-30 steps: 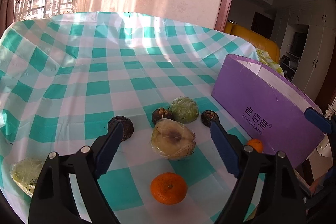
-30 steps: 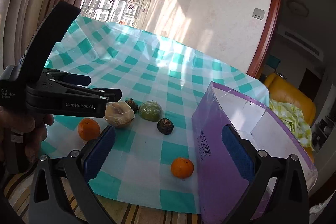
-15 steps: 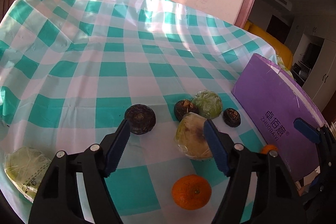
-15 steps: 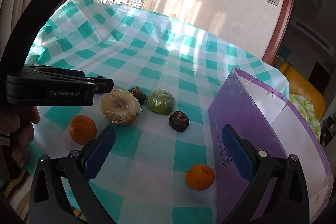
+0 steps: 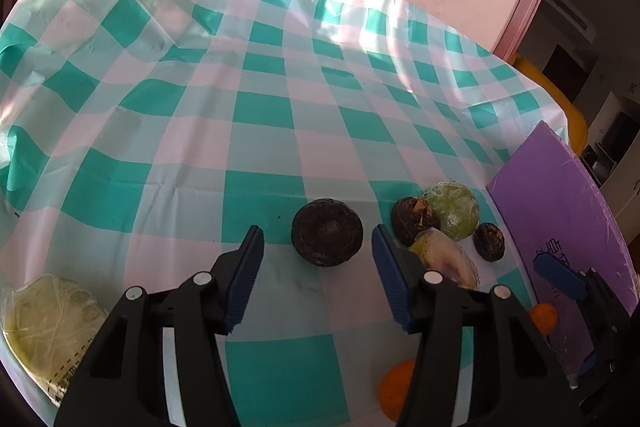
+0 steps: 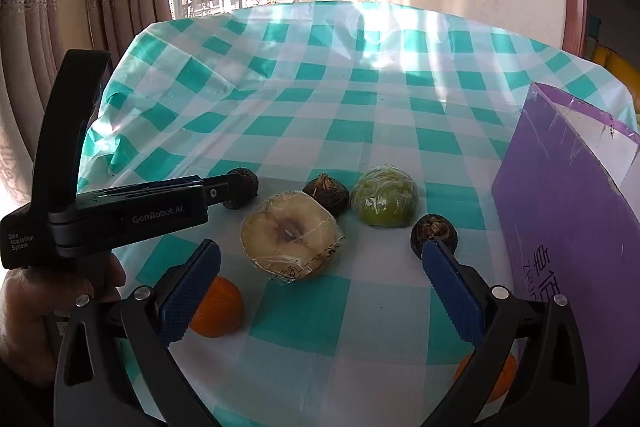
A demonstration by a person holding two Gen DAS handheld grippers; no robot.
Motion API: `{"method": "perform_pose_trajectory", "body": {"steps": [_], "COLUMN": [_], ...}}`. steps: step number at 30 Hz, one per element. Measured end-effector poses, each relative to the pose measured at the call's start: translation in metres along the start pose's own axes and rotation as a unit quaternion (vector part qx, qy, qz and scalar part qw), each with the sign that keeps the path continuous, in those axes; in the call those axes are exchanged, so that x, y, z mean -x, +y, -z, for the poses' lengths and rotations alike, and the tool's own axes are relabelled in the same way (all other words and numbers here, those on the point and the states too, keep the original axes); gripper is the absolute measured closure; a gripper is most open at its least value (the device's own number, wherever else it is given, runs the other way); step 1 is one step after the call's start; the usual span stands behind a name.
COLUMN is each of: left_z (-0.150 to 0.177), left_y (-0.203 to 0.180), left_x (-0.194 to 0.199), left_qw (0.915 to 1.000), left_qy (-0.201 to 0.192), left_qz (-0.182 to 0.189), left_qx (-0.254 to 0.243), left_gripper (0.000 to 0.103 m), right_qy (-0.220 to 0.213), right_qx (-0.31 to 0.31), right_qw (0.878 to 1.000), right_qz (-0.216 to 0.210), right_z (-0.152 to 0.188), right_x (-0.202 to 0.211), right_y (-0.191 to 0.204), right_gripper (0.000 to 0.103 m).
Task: Organize fruits
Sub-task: 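Lower the left tool onto the dark round fruit and close it, then close the right tool on another wrapped pear half while the left tool lifts the dark fruit toward the box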
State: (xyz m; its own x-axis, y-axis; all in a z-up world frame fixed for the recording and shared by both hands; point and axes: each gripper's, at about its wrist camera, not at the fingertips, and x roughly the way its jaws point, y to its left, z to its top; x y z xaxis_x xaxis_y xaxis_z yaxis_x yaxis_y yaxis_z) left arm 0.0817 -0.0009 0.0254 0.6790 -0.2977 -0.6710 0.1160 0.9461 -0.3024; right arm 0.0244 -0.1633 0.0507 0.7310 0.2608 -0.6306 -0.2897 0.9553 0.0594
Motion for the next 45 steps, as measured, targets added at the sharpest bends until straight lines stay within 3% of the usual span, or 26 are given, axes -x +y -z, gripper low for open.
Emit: {"method": "perform_pose_trajectory", "body": {"steps": [14, 18, 24, 35, 45], "left_z": [-0.004, -0.004, -0.003, 0.001, 0.002], "left_y": [-0.004, -0.011, -0.017, 0.004, 0.006], "left_x": [-0.020, -0.023, -0.023, -0.007, -0.007], "left_qw": [0.9996, 0.9991, 0.9981, 0.9984, 0.9984], "left_qy": [0.025, 0.028, 0.025, -0.012, -0.013], "left_qz": [-0.003, -0.012, -0.030, -0.055, -0.055], "left_qx": [-0.015, -0.031, -0.048, 0.005, 0.008], "left_gripper": [0.051, 0.061, 0.062, 0.063, 0.063], "right_qy": [0.034, 0.044, 0.056, 0.061, 0.069], "right_qx": [0.000, 0.002, 0.007, -0.001, 0.002], "right_qw": [0.999, 0.999, 0.998, 0.998, 0.998], "right_qz": [-0.023, -0.019, -0.012, 0.000, 0.008], "right_z": [-0.005, -0.006, -0.008, -0.011, -0.010], "right_x": [-0.023, -0.029, -0.036, -0.044, -0.049], "right_y": [0.009, 0.010, 0.014, 0.014, 0.017], "right_gripper": [0.005, 0.005, 0.005, 0.005, 0.032]}}
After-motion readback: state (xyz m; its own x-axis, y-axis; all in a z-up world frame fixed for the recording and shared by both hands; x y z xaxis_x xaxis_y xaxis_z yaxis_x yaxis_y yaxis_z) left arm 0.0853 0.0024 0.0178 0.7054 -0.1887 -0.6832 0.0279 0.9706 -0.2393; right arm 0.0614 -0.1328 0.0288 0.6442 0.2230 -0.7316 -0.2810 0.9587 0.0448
